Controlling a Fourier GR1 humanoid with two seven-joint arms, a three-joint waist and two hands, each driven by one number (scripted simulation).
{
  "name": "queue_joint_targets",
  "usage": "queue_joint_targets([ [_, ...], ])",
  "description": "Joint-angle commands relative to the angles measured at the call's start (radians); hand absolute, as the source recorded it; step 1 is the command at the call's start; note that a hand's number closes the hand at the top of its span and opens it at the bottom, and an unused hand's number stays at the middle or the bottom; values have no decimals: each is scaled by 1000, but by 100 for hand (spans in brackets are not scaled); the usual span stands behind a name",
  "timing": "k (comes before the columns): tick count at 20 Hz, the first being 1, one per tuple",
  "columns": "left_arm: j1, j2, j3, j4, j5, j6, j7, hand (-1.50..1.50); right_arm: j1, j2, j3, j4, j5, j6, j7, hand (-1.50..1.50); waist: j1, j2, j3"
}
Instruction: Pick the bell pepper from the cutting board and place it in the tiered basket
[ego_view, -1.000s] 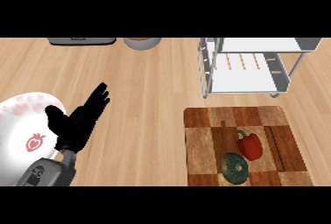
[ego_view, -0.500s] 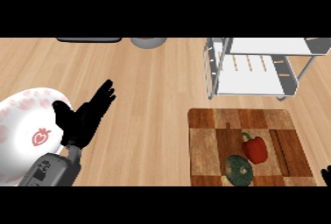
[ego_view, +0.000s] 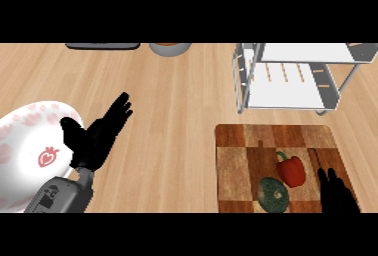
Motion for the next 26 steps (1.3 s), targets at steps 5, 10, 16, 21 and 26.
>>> queue_joint_targets([
  [5,25,-11,76,71,-14,-80,-47,0,-123,118,72,143,112,100,132,-150,-18,-5,3],
  [10,-35,-50,73,0,-68,-39,96,0,-188,98,-21,227,70,50,101,-150,-18,-5,3],
  [16,35,-96,86,-51,-105,-44,73,0,-107,62,-27,221,91,-43,94,-150,-18,-6,3],
  [21,25,-83,145,-40,-104,-113,86,0,-202,72,-115,347,18,-93,49,-150,-16,-6,3],
  [26,-15,-125,164,46,-128,-140,63,0,-187,73,-98,385,10,-169,0,-150,-19,-5,3],
])
